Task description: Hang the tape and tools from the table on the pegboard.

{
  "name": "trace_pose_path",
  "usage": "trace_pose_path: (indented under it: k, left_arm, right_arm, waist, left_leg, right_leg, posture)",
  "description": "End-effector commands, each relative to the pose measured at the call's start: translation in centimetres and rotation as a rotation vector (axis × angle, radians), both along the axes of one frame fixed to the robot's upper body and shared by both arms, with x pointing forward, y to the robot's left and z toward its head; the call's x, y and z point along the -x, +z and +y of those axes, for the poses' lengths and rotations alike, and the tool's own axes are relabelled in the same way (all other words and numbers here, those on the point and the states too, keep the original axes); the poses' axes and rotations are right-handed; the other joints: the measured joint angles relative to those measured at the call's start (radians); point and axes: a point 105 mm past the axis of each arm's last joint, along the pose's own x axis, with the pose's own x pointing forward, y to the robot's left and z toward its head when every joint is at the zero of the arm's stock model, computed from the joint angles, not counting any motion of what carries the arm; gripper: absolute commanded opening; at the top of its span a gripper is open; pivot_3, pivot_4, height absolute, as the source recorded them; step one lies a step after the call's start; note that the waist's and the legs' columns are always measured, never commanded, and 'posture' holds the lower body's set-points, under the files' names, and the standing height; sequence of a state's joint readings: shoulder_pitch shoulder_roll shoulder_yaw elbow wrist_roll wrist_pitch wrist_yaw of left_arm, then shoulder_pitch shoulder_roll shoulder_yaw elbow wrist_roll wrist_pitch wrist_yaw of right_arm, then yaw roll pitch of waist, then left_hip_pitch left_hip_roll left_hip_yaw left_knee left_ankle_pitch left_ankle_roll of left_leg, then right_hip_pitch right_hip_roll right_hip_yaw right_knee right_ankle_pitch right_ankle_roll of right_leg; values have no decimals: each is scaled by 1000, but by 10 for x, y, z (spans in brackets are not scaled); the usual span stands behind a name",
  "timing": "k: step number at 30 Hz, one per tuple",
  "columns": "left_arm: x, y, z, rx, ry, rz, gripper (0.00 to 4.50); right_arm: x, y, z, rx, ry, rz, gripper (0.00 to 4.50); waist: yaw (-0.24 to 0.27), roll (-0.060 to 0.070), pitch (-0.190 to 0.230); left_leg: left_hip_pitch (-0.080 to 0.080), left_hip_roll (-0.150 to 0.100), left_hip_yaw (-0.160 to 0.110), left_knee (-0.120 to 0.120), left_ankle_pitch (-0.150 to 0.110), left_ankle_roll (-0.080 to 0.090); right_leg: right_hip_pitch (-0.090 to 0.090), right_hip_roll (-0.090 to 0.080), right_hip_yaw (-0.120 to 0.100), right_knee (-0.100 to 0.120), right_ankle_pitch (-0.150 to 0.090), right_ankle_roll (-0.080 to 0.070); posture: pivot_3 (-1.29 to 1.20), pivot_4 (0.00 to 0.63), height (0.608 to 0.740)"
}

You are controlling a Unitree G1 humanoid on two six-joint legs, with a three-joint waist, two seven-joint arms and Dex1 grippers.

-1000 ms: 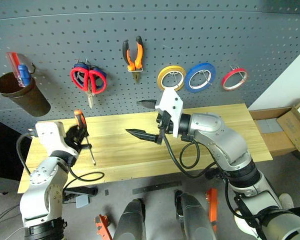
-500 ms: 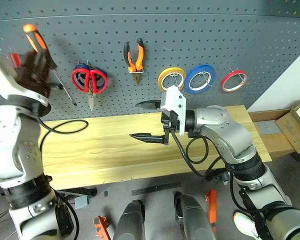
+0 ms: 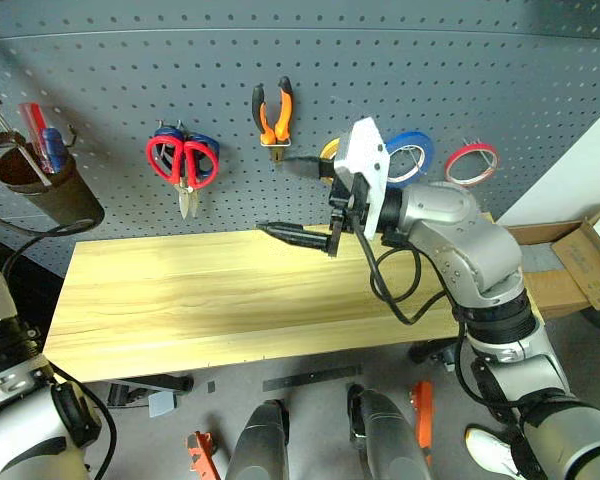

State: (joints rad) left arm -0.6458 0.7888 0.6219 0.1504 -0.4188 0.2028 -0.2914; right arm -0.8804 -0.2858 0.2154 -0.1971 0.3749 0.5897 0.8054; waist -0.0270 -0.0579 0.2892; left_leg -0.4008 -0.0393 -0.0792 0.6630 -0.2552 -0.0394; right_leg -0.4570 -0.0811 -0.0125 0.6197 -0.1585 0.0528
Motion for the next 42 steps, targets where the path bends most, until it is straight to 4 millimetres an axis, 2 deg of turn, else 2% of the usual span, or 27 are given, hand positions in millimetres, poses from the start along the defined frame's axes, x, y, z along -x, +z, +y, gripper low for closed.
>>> trace_pose_path:
  k: [1, 4, 6, 11, 18, 26, 30, 35, 39, 40, 41, 42]
  left_arm:
    - [12, 32, -7, -68, 8, -107, 867]
    - [14, 44, -12, -83, -3, -142, 867]
    - [13, 42, -10, -100, 17, -135, 867]
    - [8, 21, -5, -143, 76, -93, 867]
    - [12, 11, 7, -151, 164, -92, 867]
    - [7, -17, 20, -138, 220, -36, 867]
    - [7, -22, 24, -132, 246, -30, 867]
    - [7, -21, 17, -127, 223, -63, 2498]
    - [7, -21, 16, -116, 228, -75, 4005]
    - [9, -19, 15, -117, 230, -86, 4356]
    - [11, -14, 11, -124, 230, -111, 4450]
    - [13, -9, 7, -131, 228, -134, 4450]
  right_arm:
    - [2, 12, -2, -24, 0, -36, 4500]
    - [1, 14, -1, -25, -2, -39, 4500]
    - [0, 14, -1, -23, -3, -39, 4500]
    - [1, 14, 0, -24, -1, -35, 4500]
    - [2, 14, 1, -25, 0, -33, 4500]
    - [5, 24, 2, -69, 19, -38, 4500]
    - [5, 25, 2, -70, 20, -39, 4500]
    - [4, 24, 2, -65, 20, -42, 4500]
    - [3, 24, 1, -58, 19, -46, 4500]
    - [3, 24, 1, -56, 19, -47, 4500]
    - [3, 24, 1, -54, 17, -50, 4500]
    - [2, 24, 0, -53, 16, -52, 4500]
  waist:
    - [0, 0, 0]
    - [0, 0, 0]
    - [-2, 0, 0]
    - [-7, 0, 0]
    - [-4, 0, 0]
    - [-5, 0, 0]
    - [-4, 0, 0]
    - [-4, -1, -2]
    - [-4, -1, -4]
    - [-4, -2, -4]
    - [-8, -3, -29]
    - [-12, -4, -71]
  left_leg:
    - [0, 0, 0, 0, 0, 0]
    - [0, 0, 0, 0, 0, 0]
    - [0, 0, 1, 0, 0, 0]
    - [0, 0, 2, 0, 0, 0]
    - [0, 0, 2, 1, -1, 2]
    - [1, 0, 2, 2, -1, 2]
    - [1, 0, 2, 2, -1, 2]
    - [1, 0, 2, 2, -1, 2]
    - [1, 0, 2, 2, -1, 2]
    - [1, 0, 2, 2, -1, 2]
    - [1, 0, 2, 2, -1, 2]
    - [-7, 0, 4, 2, 1, -2]
  right_leg:
    - [0, 0, 0, 0, 0, 0]
    - [0, 0, 0, 0, 0, 0]
    - [0, 0, 0, 0, 0, 0]
    - [-2, 0, 1, 3, 0, 0]
    - [-3, -1, 1, 7, 0, 0]
    - [-3, -1, 1, 8, 0, 0]
    - [-3, -1, 1, 8, 0, 0]
    - [-3, -1, 1, 8, 0, 0]
    - [-3, -1, 1, 8, 0, 0]
    - [-3, -1, 1, 8, 0, 0]
    - [-3, -1, 1, 8, 0, 0]
    - [-13, -1, 3, 11, 1, 0]
  posture:
    - [-11, 183, 740]
    - [-11, 184, 740]
    - [-10, 188, 740]
    - [-14, 193, 740]
    - [-14, 197, 740]
    - [-18, 194, 740]
    - [-18, 190, 740]
    - [-15, 182, 740]
    - [-16, 179, 740]
    - [-16, 0, 740]
    - [-18, 0, 740]
    - [-18, 0, 740]
